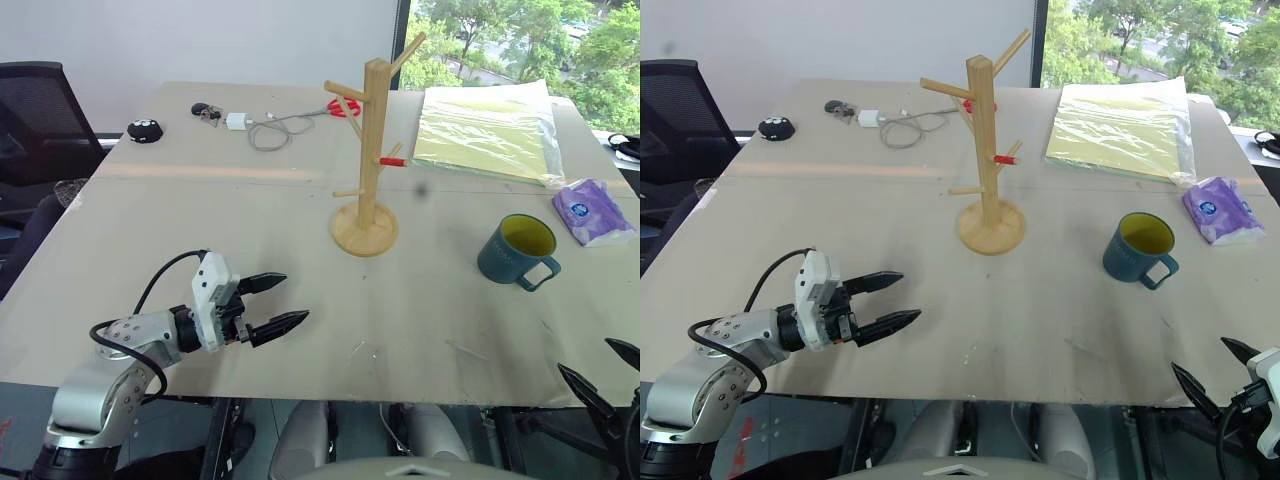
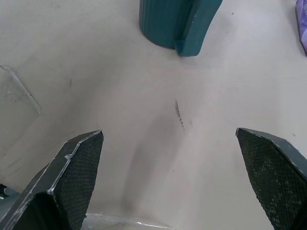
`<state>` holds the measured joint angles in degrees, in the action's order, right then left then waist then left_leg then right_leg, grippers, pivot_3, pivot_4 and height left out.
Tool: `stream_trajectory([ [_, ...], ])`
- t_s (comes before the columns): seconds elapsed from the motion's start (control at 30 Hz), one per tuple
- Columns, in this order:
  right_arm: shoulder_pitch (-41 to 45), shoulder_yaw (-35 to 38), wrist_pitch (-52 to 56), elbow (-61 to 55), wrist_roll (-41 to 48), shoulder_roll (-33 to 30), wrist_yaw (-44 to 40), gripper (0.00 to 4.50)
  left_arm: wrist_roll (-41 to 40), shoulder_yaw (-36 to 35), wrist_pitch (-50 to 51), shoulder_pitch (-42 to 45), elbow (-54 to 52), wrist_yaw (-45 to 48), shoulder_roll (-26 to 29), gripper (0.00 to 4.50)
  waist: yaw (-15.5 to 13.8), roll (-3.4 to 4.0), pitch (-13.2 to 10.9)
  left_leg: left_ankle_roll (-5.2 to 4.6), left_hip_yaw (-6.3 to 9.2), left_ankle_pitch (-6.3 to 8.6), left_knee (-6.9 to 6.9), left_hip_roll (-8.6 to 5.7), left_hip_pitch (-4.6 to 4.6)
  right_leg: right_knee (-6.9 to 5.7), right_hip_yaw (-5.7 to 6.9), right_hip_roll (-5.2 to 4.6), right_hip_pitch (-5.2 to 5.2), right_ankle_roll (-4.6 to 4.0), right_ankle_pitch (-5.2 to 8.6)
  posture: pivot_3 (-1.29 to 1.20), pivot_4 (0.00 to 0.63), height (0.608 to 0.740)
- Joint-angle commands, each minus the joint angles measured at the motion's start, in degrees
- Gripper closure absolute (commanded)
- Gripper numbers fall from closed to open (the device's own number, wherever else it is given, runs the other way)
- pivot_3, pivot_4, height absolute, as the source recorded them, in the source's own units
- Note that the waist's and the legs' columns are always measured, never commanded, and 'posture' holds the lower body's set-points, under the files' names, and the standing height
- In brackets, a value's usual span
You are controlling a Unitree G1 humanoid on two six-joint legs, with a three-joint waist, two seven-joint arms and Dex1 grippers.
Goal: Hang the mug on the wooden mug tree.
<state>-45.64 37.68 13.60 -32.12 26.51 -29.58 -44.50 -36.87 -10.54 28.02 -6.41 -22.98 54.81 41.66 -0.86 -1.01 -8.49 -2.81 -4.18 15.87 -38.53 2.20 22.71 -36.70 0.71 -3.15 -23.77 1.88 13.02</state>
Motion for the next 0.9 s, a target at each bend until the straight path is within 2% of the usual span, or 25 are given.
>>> stream_trajectory([
  [0.03, 4.06, -0.88, 3.10, -3.91, 0.86, 0.71, 5.52, 0.02, -2.38, -0.48, -0.08, 1.43, -2.21, 1.47, 0.37, 0.00, 0.00, 0.00, 0.00, 0.00, 0.00, 0.00, 0.00, 0.00, 0.00, 0.00, 0.01, 0.00, 0.00, 0.01, 0.01, 0.00, 0.150, 0.740],
  [0.13, 12.32, -6.82, 11.67, -11.03, 0.26, 3.73, 18.15, 0.02, -4.76, 0.76, -0.10, 2.60, -5.30, 5.78, 1.58, 0.00, 0.53, -0.27, -0.05, 0.02, 0.00, -0.01, 0.00, 0.05, -0.04, -0.02, 0.01, 0.03, -0.03, 0.17, 0.09, 0.00, 0.150, 0.740],
  [0.2, 15.63, -8.94, 16.52, -13.12, -0.72, 5.28, 23.11, 0.02, -5.41, 1.12, -0.13, 3.35, -5.98, 7.39, 2.12, 0.00, 0.51, 0.03, 0.00, 0.07, -0.09, -0.03, -0.10, 0.15, -0.03, -0.05, 0.13, -0.05, -0.07, 0.08, 0.02, 0.00, 0.150, 0.740],
  [0.33, 21.46, -13.30, 23.24, -15.27, -3.15, 8.65, 32.55, 0.02, -5.68, 2.03, -0.53, 4.44, -7.50, 9.13, 2.76, 0.00, -0.17, 0.09, 0.04, 0.07, -0.03, -0.05, -0.02, 0.06, 0.00, -0.08, 0.21, 0.00, -0.08, -0.16, -0.09, 0.00, 0.150, 0.740],
  [0.47, 24.82, -16.33, 26.34, -14.21, -6.99, 11.73, 39.06, 0.02, -5.81, 2.28, -0.30, 4.82, -8.36, 8.94, 2.56, 0.00, 0.02, 0.09, 0.04, 0.06, -0.06, -0.05, 0.04, -0.05, 0.09, -0.02, 0.18, 0.16, -0.09, -0.08, -0.04, 0.00, 0.150, 0.740],
  [0.6, 27.22, -18.61, 25.15, -11.36, -9.56, 13.84, 40.82, 0.02, -5.31, 2.19, -0.95, 4.22, -8.66, 9.35, 2.67, 0.00, 0.22, 0.08, 0.03, 0.04, -0.18, -0.04, 0.04, -0.07, 0.04, -0.01, 0.20, 0.21, -0.09, -0.01, -0.01, 0.00, 0.150, 0.740],
  [0.7, 28.98, -19.96, 24.18, -8.89, -11.15, 14.45, 41.28, 0.84, -5.11, 1.96, -1.06, 4.12, -8.77, 9.00, 2.61, 0.00, 0.22, 0.09, 0.02, 0.03, -0.17, -0.04, 0.03, -0.06, -0.02, -0.04, 0.19, 0.26, -0.09, 0.17, 0.08, 0.00, 0.150, 0.740],
  [0.77, 29.67, -20.51, 23.66, -7.68, -11.98, 14.69, 41.36, 1.77, -5.23, 1.61, -0.96, 3.95, -8.92, 8.75, 2.66, 0.00, 0.21, 0.09, 0.03, 0.03, -0.17, -0.04, 0.03, -0.06, -0.06, -0.08, 0.16, 0.29, -0.09, 0.18, 0.09, 0.00, 0.150, 0.740],
  [0.9, 30.44, -20.32, 22.11, -5.48, -13.04, 15.25, 41.47, 1.77, -5.60, 1.09, -0.55, 3.63, -9.55, 8.16, 2.83, 0.00, 0.17, 0.09, 0.02, 0.04, -0.13, -0.04, 0.04, -0.03, -0.06, -0.09, 0.16, 0.33, -0.08, 0.16, 0.08, 0.00, 0.150, 0.740],
])
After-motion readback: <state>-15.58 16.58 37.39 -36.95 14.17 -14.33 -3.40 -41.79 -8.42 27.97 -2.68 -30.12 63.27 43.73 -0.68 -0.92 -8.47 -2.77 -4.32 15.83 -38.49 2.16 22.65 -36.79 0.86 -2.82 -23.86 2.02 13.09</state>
